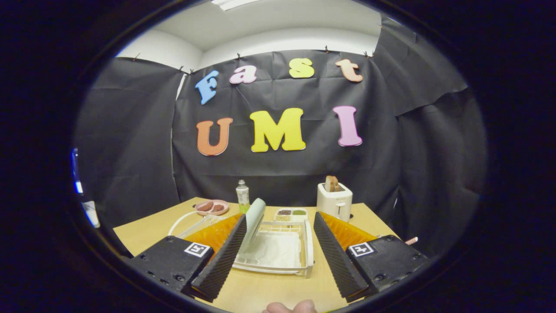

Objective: Take the plate from the dish rack, then take the spoon from the basket and place it into the plate.

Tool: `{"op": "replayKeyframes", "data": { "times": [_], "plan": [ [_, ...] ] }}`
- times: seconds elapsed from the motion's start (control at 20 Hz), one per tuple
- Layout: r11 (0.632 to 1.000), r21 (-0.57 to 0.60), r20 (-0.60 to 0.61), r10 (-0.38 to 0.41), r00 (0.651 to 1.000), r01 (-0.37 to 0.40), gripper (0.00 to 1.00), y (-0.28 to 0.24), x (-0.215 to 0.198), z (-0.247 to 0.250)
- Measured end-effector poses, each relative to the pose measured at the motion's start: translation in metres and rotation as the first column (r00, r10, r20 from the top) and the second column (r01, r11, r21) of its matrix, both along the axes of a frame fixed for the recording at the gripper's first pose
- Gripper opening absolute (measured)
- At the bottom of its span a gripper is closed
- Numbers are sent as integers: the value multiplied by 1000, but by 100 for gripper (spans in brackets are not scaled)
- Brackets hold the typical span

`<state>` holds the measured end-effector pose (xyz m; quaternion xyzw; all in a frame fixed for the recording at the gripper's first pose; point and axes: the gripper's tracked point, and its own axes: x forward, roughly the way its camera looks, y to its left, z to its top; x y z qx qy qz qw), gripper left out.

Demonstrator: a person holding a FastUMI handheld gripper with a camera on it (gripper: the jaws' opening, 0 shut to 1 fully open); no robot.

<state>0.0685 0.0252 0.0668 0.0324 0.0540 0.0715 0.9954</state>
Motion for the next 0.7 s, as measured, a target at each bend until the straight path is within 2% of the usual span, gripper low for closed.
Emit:
{"op": "replayKeyframes", "data": {
  "times": [0.2, 0.45, 0.7],
  "plan": [
    [992, 18, -87, 126, 988, -125, 100, 21, 30, 37],
    [980, -92, -193, 155, 969, -175, 100, 38, 76, 65],
    [963, -140, -358, 169, 919, -231, 100, 63, 114, 42]
  ]
}}
